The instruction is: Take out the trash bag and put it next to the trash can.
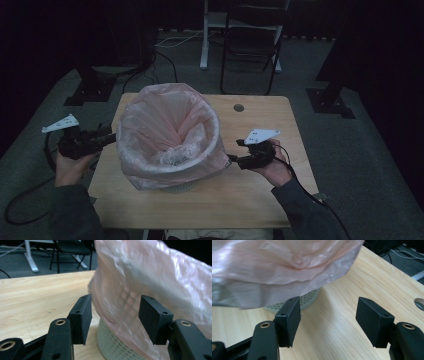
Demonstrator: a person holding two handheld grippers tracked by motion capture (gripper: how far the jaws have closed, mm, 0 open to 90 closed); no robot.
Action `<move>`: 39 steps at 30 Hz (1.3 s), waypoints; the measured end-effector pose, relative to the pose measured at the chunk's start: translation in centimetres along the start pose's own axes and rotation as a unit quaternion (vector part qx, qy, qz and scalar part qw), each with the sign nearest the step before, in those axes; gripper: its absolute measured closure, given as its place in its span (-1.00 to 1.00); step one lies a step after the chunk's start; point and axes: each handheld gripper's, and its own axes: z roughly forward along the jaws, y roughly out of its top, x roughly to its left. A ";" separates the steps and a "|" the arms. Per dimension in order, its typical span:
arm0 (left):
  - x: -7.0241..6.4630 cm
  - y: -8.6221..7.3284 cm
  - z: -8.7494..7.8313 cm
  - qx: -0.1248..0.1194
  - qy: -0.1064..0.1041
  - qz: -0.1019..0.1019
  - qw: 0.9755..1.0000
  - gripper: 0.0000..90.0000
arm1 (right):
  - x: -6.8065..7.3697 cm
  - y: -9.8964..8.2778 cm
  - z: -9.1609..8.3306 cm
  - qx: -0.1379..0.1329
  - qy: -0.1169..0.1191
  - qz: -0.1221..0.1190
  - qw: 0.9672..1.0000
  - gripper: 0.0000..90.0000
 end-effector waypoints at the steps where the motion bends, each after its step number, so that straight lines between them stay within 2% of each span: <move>1: 0.0 0.0 0.0 0.000 0.000 0.000 1.000 -0.02 | 0.2 0.0 0.0 0.000 0.004 -0.002 1.000 -0.25; 2: 0.1 0.3 -0.2 -0.007 0.013 -0.006 1.000 -0.02 | 0.4 0.0 0.0 0.000 0.006 -0.004 1.000 -0.27; 6: 0.2 0.8 -0.6 -0.020 0.028 -0.014 0.999 -0.03 | 1.4 -0.3 0.2 0.004 0.025 -0.017 1.000 -0.34; 9: 0.3 1.0 -0.6 -0.027 0.032 -0.017 0.999 -0.04 | 1.9 -0.5 0.3 0.003 0.031 -0.022 0.999 -0.35; 11: 0.4 1.3 -0.4 -0.034 0.040 -0.024 0.998 -0.06 | 2.3 -0.7 0.3 -0.006 0.046 -0.020 0.999 -0.35; 14: 0.4 1.8 -0.3 -0.041 0.040 -0.032 0.998 -0.08 | 2.6 -0.3 0.4 -0.014 0.047 -0.022 0.999 -0.35; 15: 0.3 2.1 -0.2 -0.046 0.041 -0.035 0.998 -0.11 | 2.6 0.2 0.3 -0.029 0.047 -0.023 0.998 -0.35; 17: -0.1 3.3 0.1 -0.051 0.041 -0.030 0.997 -0.11 | 2.6 0.9 0.3 -0.040 0.042 -0.024 0.998 -0.35; 18: -0.1 3.3 0.1 -0.051 0.041 -0.030 0.997 -0.12 | 2.6 1.2 0.3 -0.047 0.043 -0.025 0.998 -0.35; 21: -0.5 4.7 0.6 -0.041 0.039 -0.017 0.998 -0.12 | 2.7 1.8 0.4 -0.055 0.043 -0.026 0.997 -0.29; 23: -0.8 5.5 1.2 -0.034 0.037 -0.009 0.999 -0.13 | 2.9 2.2 0.3 -0.063 0.044 -0.034 0.996 -0.09; 24: -0.9 5.9 1.5 -0.031 0.038 -0.006 0.999 -0.14 | 2.9 2.6 0.2 -0.070 0.058 -0.037 0.995 0.22; 25: -1.0 6.3 1.8 -0.028 0.040 -0.003 0.999 -0.14 | 2.9 2.6 0.2 -0.070 0.058 -0.037 0.995 0.22; 27: -1.2 6.9 2.5 -0.022 0.041 0.003 0.999 -0.14 | 2.7 2.8 -0.1 -0.080 0.073 -0.036 0.993 0.54; 28: -1.2 7.2 2.8 -0.020 0.042 0.005 0.999 -0.14 | 2.4 3.1 -0.6 -0.088 0.081 -0.031 0.992 0.79; 29: -1.2 7.5 3.1 -0.017 0.044 0.007 0.999 -0.15 | 2.2 3.2 -0.9 -0.093 0.087 -0.031 0.991 0.89; 30: -1.4 8.1 3.8 -0.013 0.050 0.015 0.999 -0.15 | 1.9 3.5 -1.2 -0.099 0.094 -0.027 0.990 0.94; 32: -1.4 8.3 4.2 -0.011 0.052 0.019 0.998 -0.15 | 1.5 4.0 -1.9 -0.111 0.103 -0.023 0.988 0.97; 34: -1.5 8.8 4.9 -0.004 0.054 0.023 0.998 -0.15 | 1.2 4.7 -2.5 -0.116 0.103 -0.024 0.988 0.97; 36: -1.6 9.2 5.6 0.000 0.049 0.025 0.998 -0.15 | 1.1 5.0 -2.7 -0.119 0.099 -0.030 0.987 0.97; 39: -1.8 9.6 6.5 0.009 0.043 0.028 0.999 -0.15 | 0.8 6.2 -3.7 -0.134 0.097 -0.032 0.986 0.97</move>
